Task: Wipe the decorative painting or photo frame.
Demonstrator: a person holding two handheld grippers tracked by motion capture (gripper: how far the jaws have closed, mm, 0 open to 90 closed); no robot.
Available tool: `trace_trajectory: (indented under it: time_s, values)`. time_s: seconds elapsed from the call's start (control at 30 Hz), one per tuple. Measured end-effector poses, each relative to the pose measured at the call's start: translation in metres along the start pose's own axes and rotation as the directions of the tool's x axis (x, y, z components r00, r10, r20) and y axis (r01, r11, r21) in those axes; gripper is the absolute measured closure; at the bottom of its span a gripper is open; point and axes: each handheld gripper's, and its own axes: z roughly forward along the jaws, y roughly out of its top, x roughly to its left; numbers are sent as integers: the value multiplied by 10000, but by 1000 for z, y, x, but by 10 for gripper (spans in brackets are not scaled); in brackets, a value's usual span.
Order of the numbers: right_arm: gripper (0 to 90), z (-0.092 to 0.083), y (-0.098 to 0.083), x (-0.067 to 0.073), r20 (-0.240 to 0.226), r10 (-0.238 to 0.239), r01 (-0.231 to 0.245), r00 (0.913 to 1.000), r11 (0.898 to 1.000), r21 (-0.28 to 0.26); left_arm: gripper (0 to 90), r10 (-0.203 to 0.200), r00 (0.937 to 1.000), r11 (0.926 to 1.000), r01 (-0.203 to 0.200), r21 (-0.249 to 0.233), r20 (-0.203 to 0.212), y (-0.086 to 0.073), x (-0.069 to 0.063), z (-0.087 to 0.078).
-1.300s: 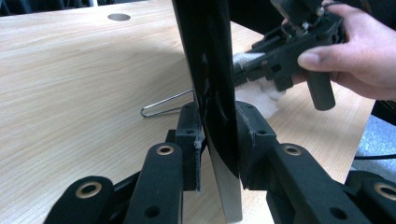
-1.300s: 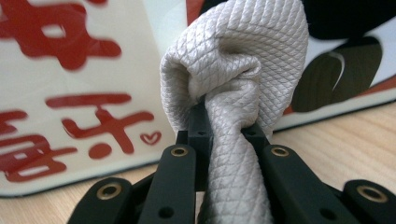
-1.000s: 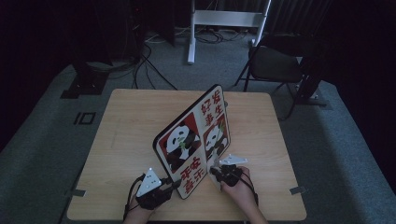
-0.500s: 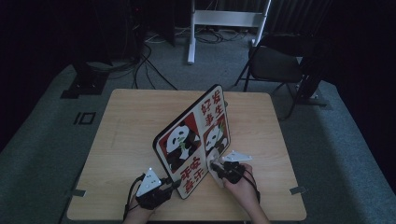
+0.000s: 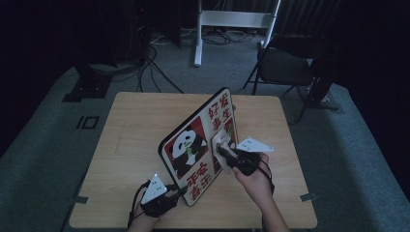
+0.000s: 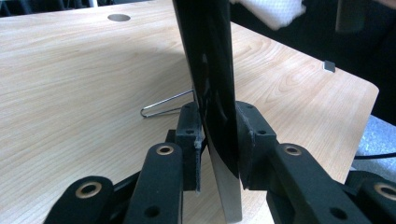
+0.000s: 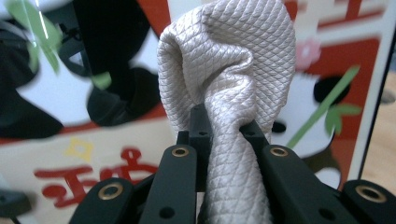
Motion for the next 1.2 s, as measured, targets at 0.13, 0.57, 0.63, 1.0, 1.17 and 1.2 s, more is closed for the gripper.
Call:
trace_trajectory:
  time_s: [0.13,0.57,0.63,1.0,1.17,1.2]
  values:
    - [810,-5,13,1,10,-113,113,9999,9996,-245,738,-17,10000,10000,17,12,21,0,1,0]
    - [810,-9,64,17,-314,-654,605,9974,9887,-1370,738,-23,10000,10000,23,40,62,0,1,0]
    - [810,-8,71,20,-355,-773,713,9964,9867,-1464,738,4,10000,10000,-4,60,53,0,1,0]
    - [809,0,99,36,-457,-1211,1112,9916,9777,-1779,738,61,10000,9999,-61,88,41,1,1,0]
    - [809,11,95,34,-156,-1300,1267,9914,9823,-1381,739,113,9999,9998,-113,138,42,1,1,0]
    - [809,13,93,33,-206,-1231,1194,9922,9844,-1293,739,104,9999,9998,-105,139,34,1,1,-1]
